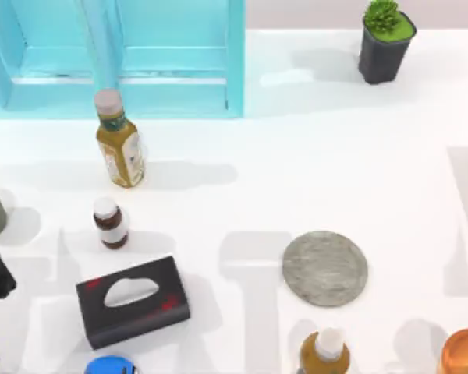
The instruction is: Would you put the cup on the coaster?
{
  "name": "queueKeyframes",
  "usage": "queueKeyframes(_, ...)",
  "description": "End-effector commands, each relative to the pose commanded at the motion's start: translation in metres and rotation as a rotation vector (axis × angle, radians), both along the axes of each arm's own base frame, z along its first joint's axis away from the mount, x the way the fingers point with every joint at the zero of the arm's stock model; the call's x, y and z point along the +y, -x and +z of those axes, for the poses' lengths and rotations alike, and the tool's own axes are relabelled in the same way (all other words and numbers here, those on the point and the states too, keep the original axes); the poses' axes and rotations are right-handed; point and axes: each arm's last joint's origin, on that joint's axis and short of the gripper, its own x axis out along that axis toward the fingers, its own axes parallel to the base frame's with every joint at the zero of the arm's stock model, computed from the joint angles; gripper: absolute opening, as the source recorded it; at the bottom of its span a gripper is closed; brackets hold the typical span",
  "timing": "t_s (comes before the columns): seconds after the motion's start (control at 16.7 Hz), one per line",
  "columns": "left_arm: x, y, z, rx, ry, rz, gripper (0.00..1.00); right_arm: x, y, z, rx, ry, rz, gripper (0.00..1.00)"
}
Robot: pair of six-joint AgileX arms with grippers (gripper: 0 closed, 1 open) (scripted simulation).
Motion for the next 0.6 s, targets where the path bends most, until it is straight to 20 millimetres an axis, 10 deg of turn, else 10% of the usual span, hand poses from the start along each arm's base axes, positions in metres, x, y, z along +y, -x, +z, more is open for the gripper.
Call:
queueKeyframes(0.3, 0.001, 0.000, 0.012, 0.043, -0.053, 0.003, 1.00, 0.000, 0.000, 0.000, 0.000, 0.000, 0.000, 1.00)
queueKeyframes(0.6, 0.006, -0.007, 0.070, 0.232, -0.340, 0.017, 1.00, 0.000, 0.000, 0.000, 0.000, 0.000, 0.000, 1.00)
